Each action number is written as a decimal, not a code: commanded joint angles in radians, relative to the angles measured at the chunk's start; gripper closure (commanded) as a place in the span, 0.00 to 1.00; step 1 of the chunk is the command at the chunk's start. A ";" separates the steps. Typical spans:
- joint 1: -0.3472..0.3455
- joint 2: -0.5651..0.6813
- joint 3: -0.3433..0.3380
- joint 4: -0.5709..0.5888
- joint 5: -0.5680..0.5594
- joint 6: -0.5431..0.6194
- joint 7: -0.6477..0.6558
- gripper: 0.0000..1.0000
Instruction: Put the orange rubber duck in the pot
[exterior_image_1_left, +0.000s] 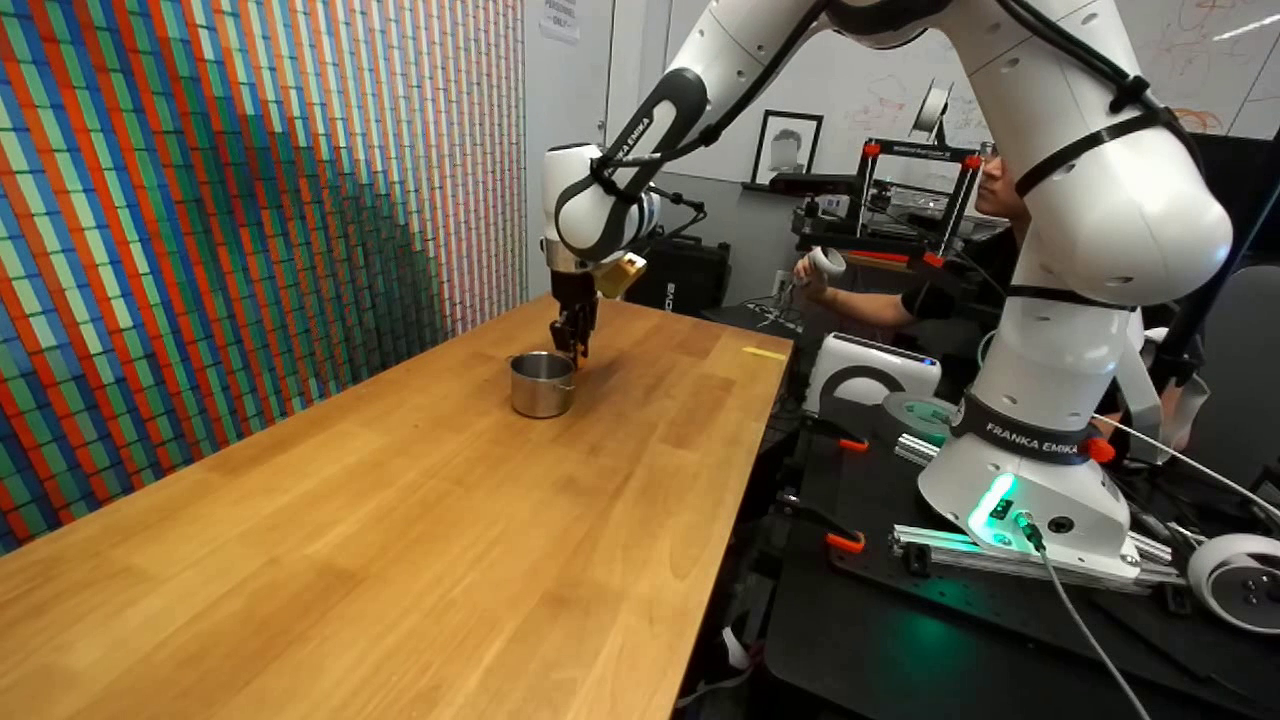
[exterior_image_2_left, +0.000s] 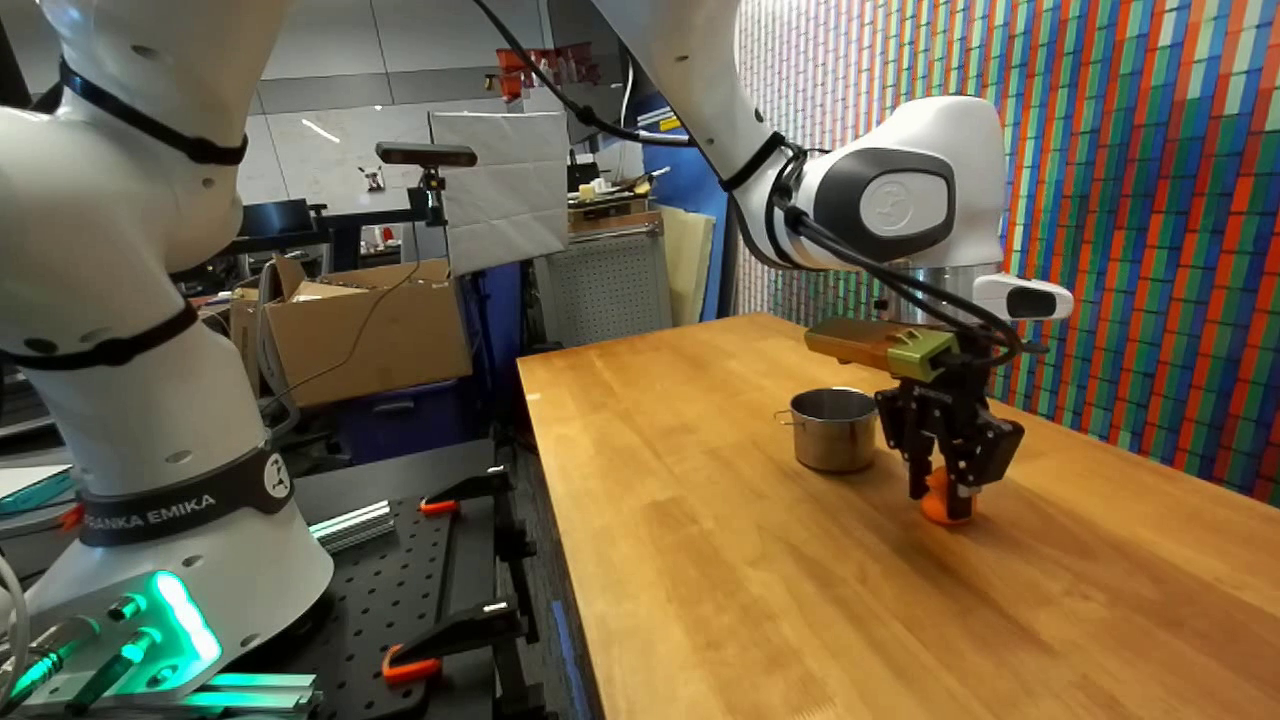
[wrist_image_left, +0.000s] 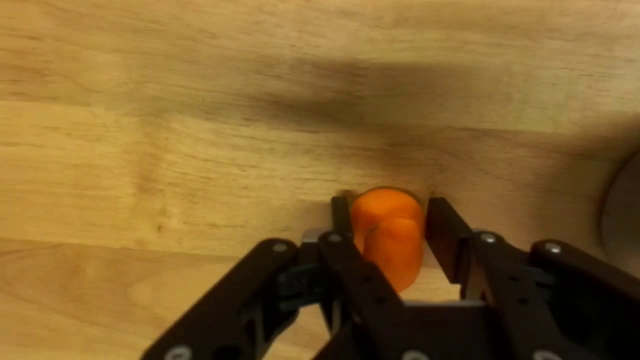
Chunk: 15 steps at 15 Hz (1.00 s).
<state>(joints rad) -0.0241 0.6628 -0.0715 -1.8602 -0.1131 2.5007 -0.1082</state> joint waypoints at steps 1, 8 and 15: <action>-0.005 0.010 -0.006 0.045 -0.016 -0.001 0.013 0.84; -0.064 -0.093 0.087 0.090 0.086 -0.228 -0.091 0.84; -0.063 -0.199 0.131 0.153 0.206 -0.530 -0.141 0.84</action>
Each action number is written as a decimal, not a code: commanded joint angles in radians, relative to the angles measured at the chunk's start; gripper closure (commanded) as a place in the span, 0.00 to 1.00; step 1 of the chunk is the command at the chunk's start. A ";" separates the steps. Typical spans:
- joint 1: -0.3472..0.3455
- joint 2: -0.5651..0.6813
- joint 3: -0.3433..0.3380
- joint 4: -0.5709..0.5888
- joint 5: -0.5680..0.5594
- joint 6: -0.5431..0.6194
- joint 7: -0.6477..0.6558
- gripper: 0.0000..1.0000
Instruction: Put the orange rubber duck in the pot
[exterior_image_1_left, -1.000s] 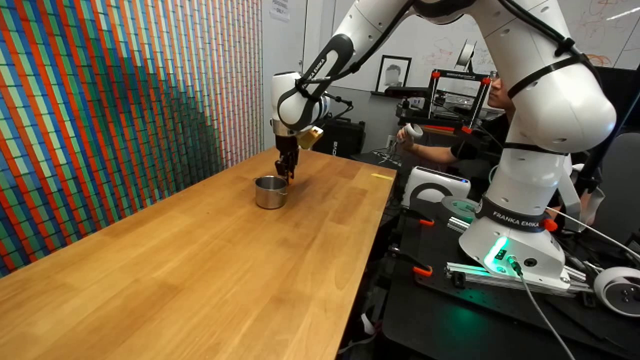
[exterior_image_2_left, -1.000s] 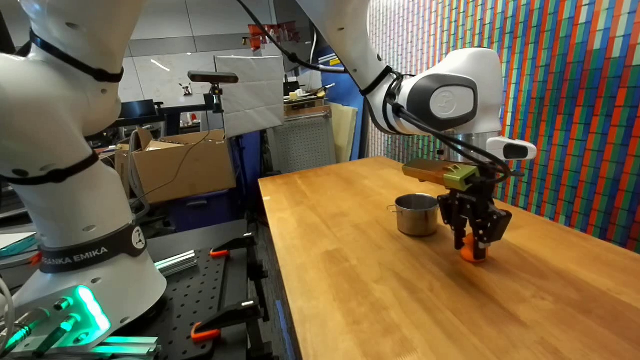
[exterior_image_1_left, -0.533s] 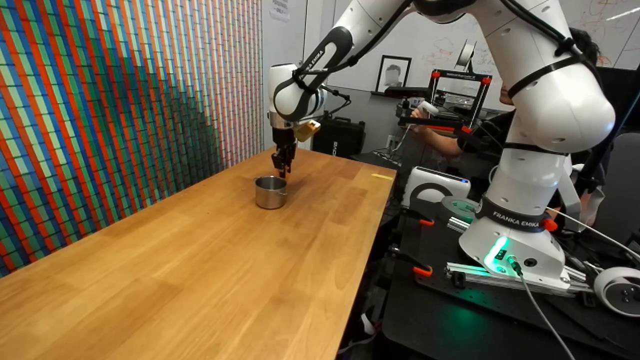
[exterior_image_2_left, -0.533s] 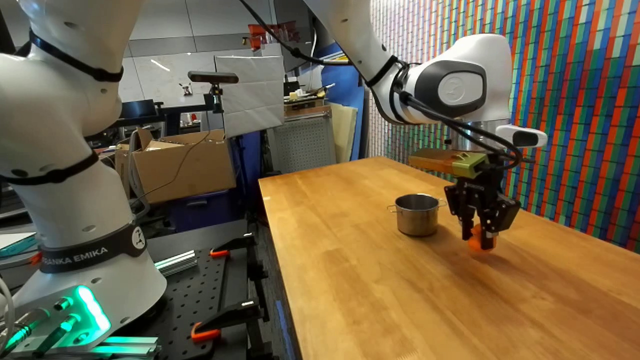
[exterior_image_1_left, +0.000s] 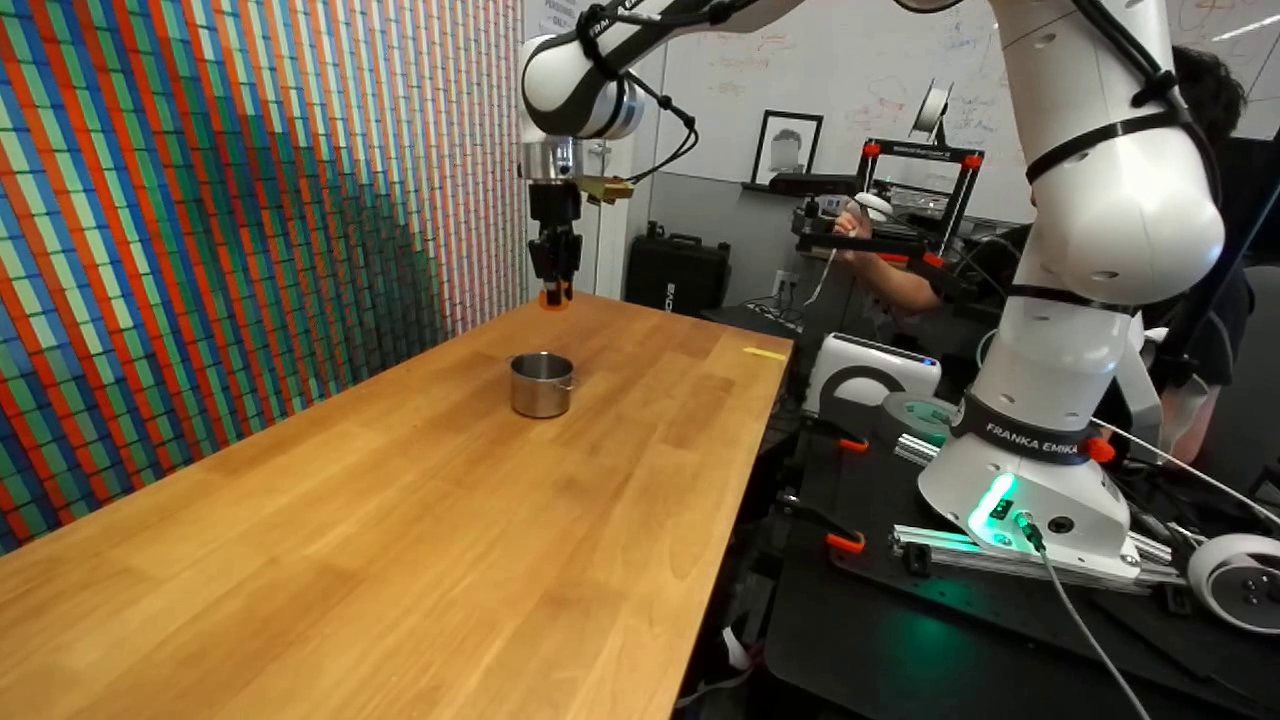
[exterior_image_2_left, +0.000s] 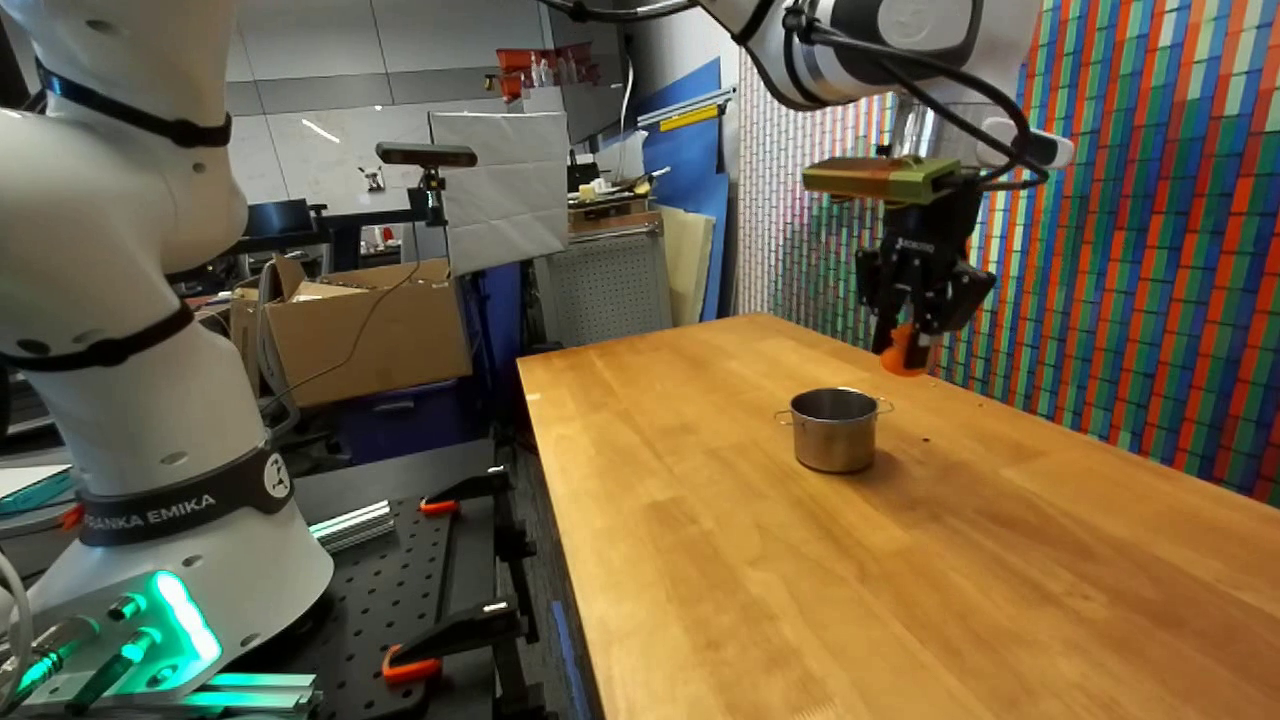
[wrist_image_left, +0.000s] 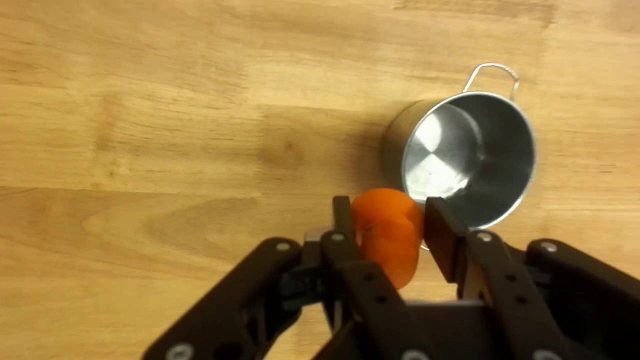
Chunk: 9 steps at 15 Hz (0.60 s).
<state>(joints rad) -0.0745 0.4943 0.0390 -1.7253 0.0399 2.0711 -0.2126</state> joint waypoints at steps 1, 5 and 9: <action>-0.010 -0.036 0.024 0.013 0.067 -0.124 -0.038 0.84; 0.014 -0.033 0.034 -0.027 0.094 -0.114 -0.025 0.84; 0.051 -0.012 0.045 -0.060 0.083 -0.040 -0.002 0.84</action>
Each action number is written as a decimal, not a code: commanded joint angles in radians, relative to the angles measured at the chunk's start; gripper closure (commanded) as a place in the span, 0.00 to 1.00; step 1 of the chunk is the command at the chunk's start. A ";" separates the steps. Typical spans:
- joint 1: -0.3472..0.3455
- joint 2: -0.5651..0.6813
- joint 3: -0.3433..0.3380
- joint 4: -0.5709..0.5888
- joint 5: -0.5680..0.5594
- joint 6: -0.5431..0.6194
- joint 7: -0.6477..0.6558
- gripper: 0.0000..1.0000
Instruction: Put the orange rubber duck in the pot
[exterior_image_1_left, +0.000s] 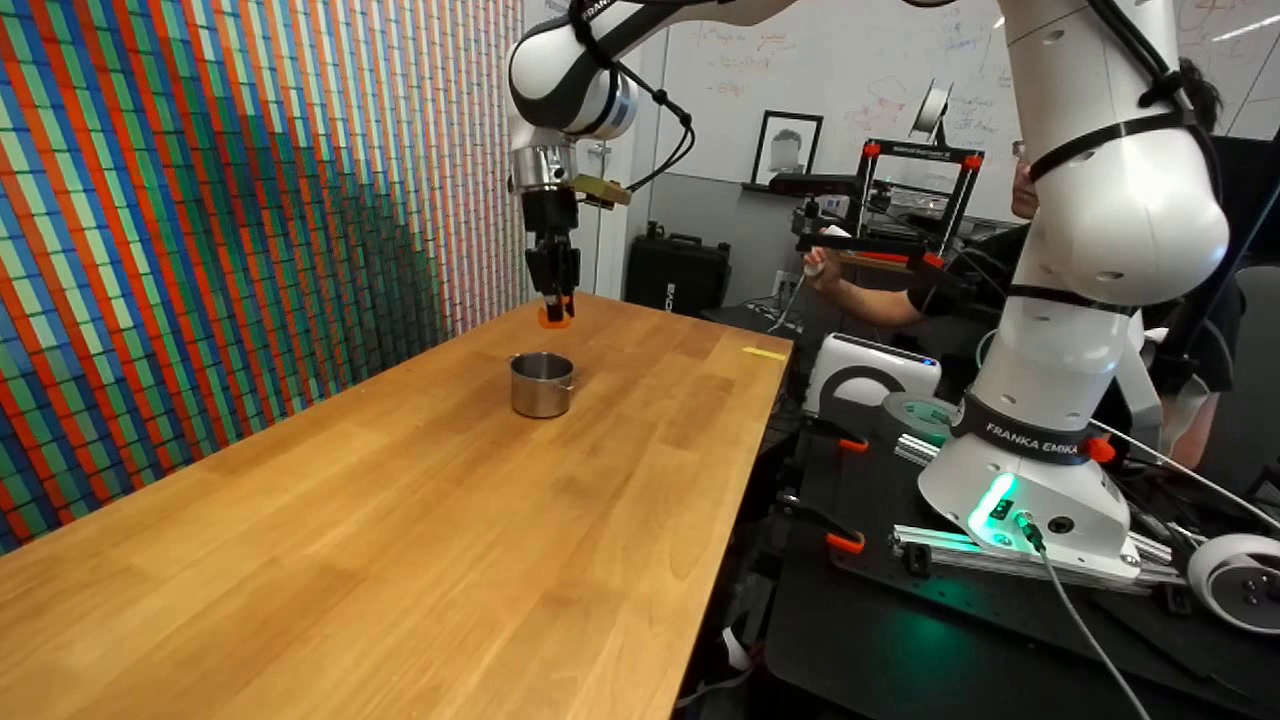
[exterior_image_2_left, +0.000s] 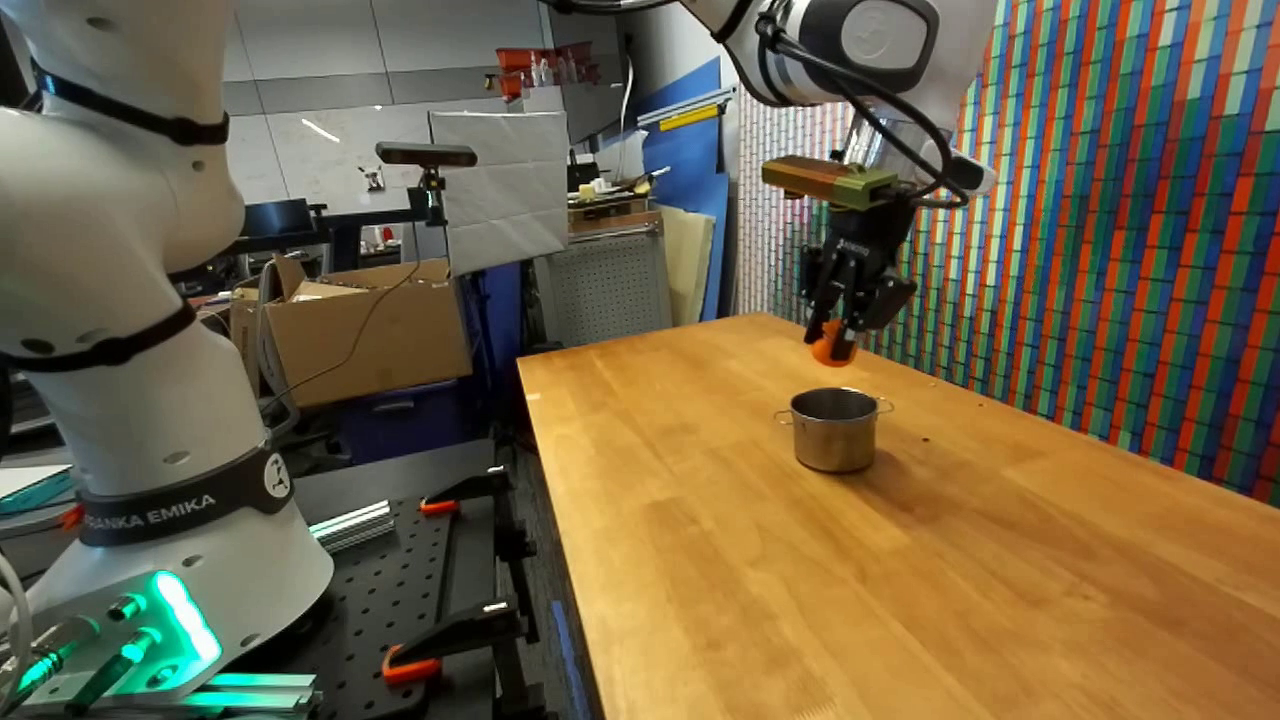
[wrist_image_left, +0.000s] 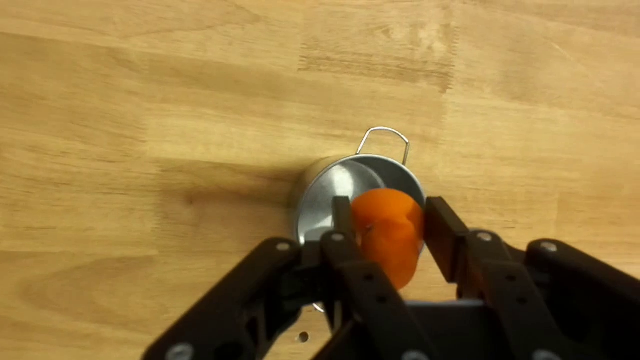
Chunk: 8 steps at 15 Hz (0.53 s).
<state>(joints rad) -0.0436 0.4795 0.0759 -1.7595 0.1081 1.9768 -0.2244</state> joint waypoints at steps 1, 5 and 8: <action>0.029 0.010 0.009 -0.030 0.012 0.082 0.013 0.84; 0.055 0.034 0.012 -0.040 0.004 0.165 0.023 0.82; 0.064 0.043 0.011 -0.040 0.005 0.169 0.044 0.28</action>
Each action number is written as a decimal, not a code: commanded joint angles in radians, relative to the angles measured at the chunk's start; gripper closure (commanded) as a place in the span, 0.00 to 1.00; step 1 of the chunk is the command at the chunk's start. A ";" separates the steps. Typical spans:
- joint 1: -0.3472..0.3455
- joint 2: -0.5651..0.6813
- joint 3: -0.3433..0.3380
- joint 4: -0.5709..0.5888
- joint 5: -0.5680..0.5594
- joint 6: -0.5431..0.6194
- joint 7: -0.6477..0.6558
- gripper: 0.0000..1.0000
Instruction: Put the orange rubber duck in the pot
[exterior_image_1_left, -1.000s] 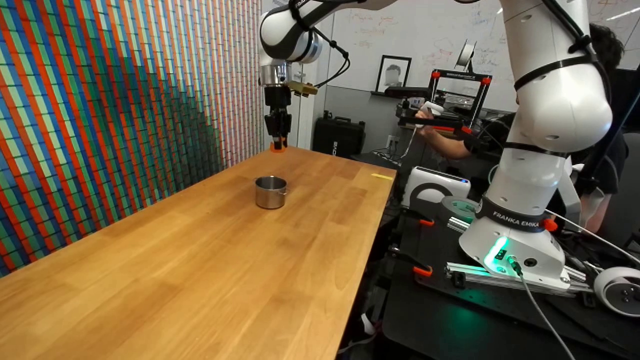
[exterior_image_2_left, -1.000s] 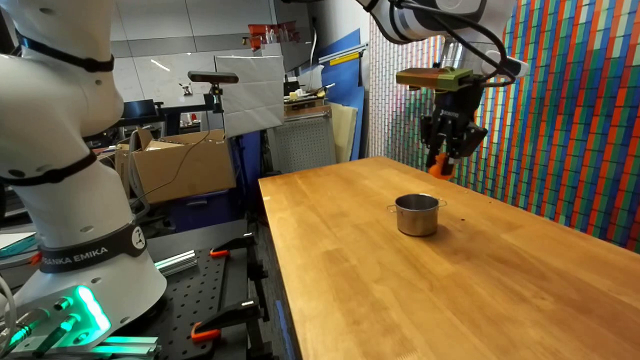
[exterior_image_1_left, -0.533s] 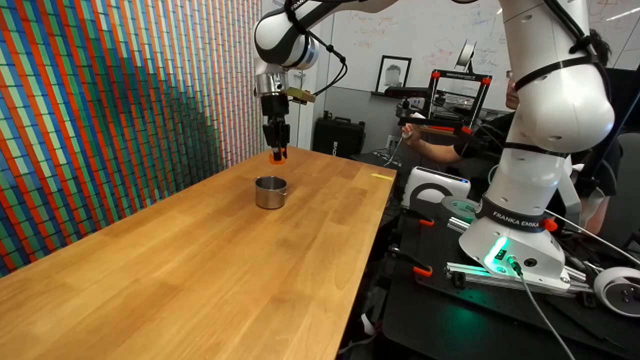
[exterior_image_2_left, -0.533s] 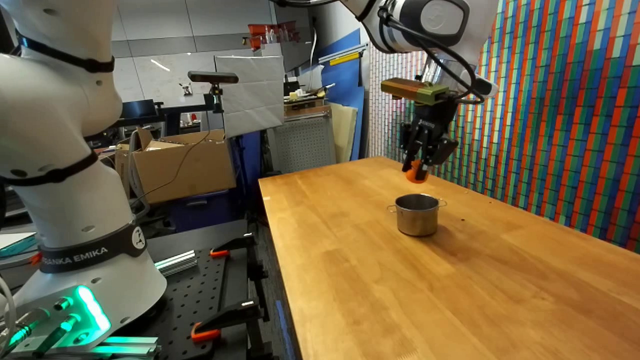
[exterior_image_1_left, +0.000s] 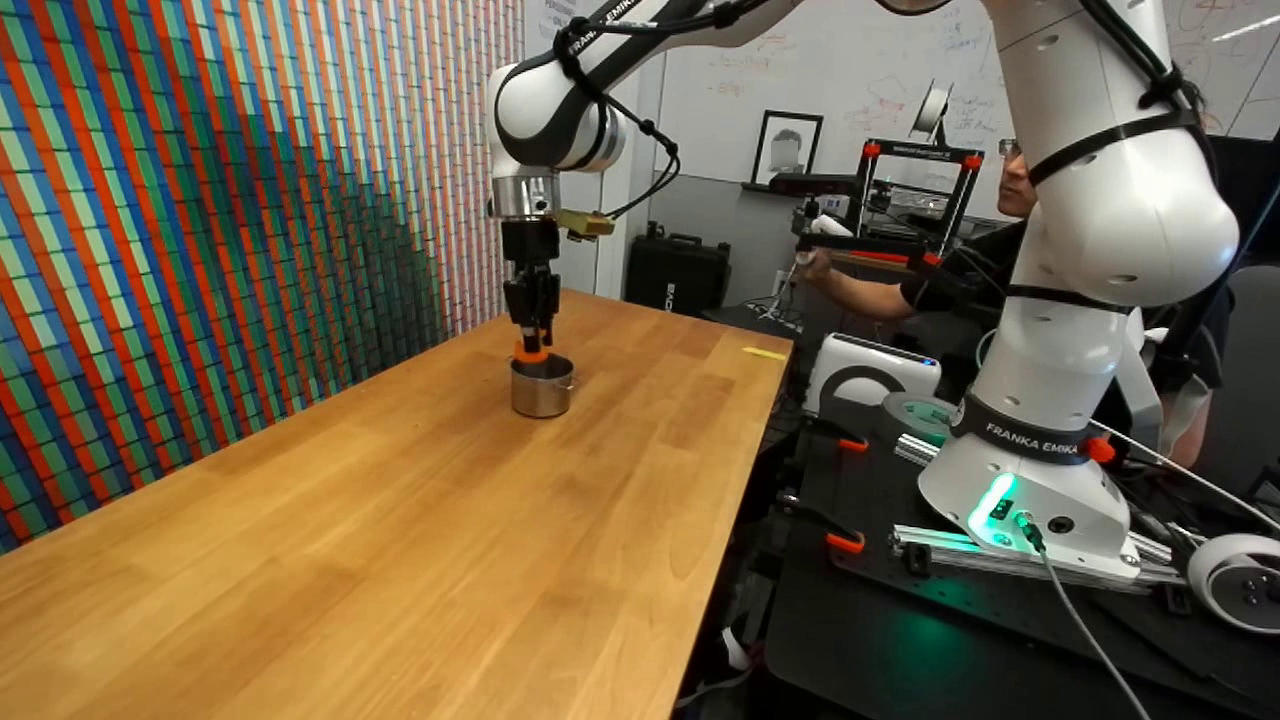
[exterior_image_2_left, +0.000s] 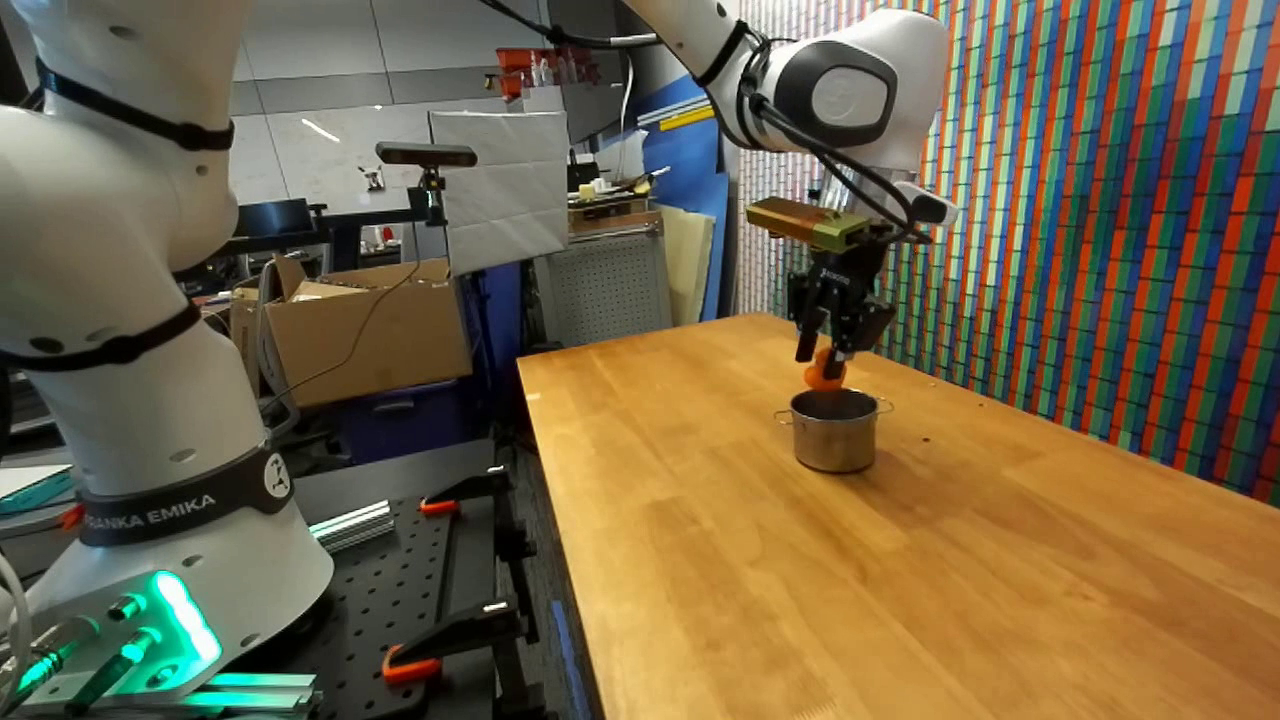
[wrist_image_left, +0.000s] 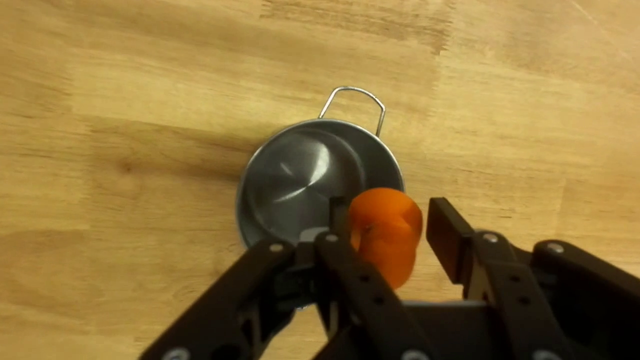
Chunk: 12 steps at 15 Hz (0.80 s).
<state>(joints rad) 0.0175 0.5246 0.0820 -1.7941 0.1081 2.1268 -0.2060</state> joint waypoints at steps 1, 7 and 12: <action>0.004 -0.001 0.004 -0.006 0.005 0.018 0.031 0.20; -0.053 -0.035 -0.041 0.125 -0.030 -0.190 -0.005 0.00; -0.091 -0.100 -0.081 0.241 -0.086 -0.450 -0.043 0.00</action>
<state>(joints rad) -0.0542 0.4621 0.0132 -1.6216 0.0481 1.8154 -0.2158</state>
